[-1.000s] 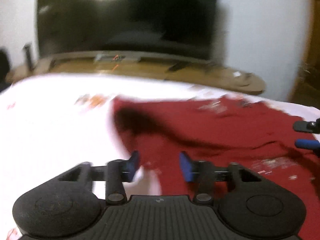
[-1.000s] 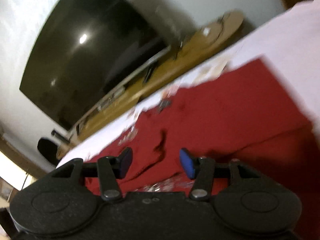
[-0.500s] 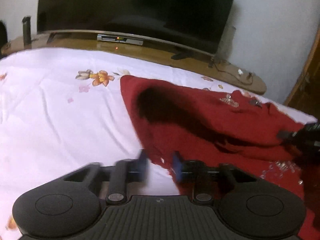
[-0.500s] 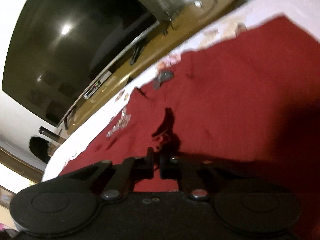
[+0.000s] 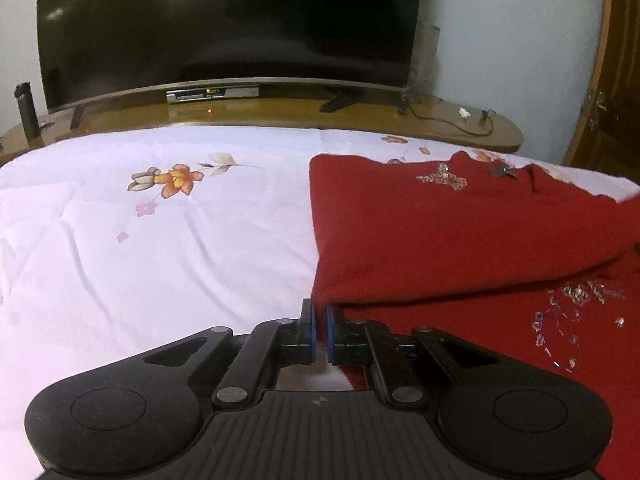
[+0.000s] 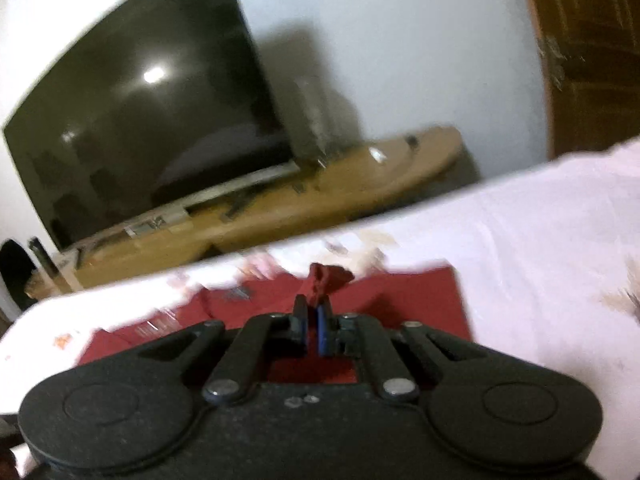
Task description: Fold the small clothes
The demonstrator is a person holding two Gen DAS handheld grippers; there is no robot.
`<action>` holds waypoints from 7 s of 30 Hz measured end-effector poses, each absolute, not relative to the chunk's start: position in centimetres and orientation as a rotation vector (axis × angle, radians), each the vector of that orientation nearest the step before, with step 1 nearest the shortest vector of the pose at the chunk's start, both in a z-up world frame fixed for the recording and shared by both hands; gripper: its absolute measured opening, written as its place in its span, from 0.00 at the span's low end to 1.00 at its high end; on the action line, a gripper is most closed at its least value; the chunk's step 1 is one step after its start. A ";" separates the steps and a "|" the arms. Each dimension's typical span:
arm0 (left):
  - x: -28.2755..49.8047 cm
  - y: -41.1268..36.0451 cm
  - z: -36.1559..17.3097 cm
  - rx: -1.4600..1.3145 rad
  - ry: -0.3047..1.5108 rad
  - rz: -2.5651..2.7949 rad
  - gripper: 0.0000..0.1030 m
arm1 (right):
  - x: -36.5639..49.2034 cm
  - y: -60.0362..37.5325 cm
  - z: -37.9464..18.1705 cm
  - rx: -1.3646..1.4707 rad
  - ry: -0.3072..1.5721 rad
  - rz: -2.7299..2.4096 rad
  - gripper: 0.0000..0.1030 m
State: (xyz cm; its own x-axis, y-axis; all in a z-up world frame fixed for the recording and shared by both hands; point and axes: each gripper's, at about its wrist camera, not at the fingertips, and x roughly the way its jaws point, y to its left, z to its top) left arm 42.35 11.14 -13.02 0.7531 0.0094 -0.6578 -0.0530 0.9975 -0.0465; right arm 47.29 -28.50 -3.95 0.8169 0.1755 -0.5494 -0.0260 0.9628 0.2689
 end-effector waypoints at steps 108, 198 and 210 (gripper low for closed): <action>12.0 8.6 -14.0 -0.632 0.852 -0.234 0.46 | 14.7 -34.8 -6.9 0.575 0.953 0.173 0.41; 14.2 10.8 -16.2 -0.886 0.713 -0.290 0.02 | 18.8 -34.4 -9.1 0.819 0.880 0.363 0.05; 11.9 12.5 -18.7 -0.945 0.694 -0.204 0.02 | 19.0 -35.1 -9.7 0.769 0.918 0.271 0.04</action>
